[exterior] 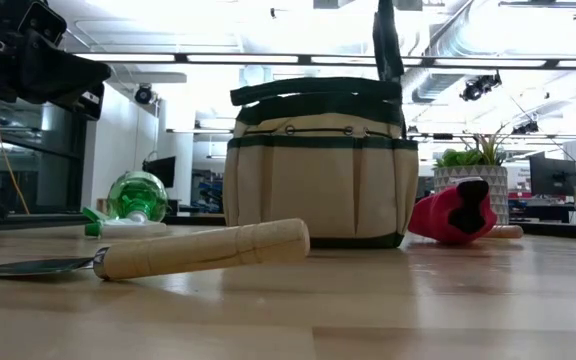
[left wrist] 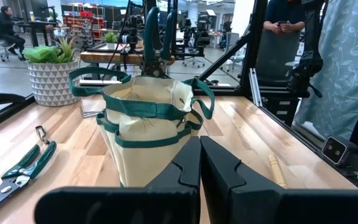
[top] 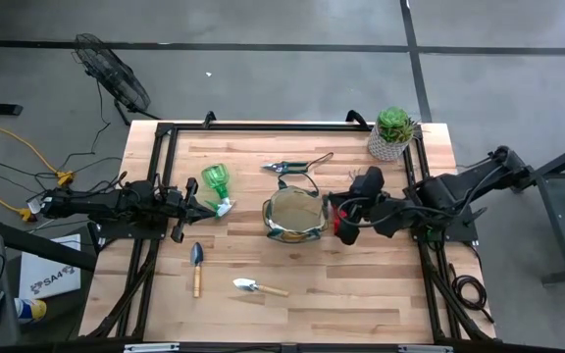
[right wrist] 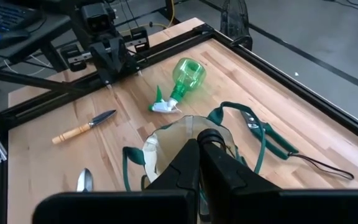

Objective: Pick & Place Garden tools in Gardening bag
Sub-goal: Put the bottom green shear scissors into the gardening bag

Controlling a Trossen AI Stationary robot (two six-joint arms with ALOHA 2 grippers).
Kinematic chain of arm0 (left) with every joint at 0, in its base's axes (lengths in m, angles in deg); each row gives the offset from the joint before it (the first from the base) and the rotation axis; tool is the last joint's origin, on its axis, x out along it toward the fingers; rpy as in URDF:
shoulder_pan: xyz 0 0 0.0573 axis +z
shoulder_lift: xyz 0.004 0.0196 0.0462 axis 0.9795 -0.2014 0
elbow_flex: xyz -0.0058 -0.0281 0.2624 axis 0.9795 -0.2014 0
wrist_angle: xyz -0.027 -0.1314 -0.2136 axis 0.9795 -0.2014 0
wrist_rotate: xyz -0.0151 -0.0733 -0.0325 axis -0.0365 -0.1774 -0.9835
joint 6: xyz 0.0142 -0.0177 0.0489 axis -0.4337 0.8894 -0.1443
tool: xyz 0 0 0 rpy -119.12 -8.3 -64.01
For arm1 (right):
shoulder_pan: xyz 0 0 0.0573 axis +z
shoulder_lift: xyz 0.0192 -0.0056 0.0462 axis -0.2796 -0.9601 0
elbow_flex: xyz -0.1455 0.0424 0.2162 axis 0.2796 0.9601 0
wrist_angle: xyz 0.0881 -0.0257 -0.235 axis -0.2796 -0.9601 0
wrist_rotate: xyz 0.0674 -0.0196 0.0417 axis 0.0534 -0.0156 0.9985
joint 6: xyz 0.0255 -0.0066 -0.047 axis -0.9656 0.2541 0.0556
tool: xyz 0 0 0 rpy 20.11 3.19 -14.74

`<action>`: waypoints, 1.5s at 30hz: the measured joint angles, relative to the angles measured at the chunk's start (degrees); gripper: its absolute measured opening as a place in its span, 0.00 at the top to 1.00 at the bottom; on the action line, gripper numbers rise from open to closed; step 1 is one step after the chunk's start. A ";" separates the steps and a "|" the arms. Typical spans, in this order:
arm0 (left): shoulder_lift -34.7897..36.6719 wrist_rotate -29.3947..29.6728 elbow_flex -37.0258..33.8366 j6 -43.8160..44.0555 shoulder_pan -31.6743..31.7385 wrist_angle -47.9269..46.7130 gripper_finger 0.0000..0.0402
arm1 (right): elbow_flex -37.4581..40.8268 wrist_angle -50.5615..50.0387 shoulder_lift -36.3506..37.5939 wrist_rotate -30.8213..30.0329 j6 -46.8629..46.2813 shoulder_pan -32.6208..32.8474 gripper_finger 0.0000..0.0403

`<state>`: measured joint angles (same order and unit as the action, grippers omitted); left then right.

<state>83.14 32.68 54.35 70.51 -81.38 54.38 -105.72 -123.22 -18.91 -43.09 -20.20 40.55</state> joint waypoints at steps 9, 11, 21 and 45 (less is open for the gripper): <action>0.01 0.00 0.00 -0.01 0.00 0.00 1.00 | 0.02 0.54 -0.60 -0.07 -0.07 0.13 0.99; 0.01 0.00 -0.01 -0.01 0.00 0.00 1.00 | 0.02 1.35 -0.60 -0.10 0.25 0.13 0.99; 0.01 0.00 0.00 -0.01 -0.01 0.00 1.00 | 0.02 5.24 -0.60 -0.22 2.97 0.16 0.99; 0.01 0.00 0.00 0.01 0.00 0.00 1.00 | 5.80 5.57 -0.60 -10.84 -6.21 8.01 0.99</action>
<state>83.15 32.68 54.35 70.52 -81.39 54.38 -99.92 -117.66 -19.51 -53.93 -26.41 48.56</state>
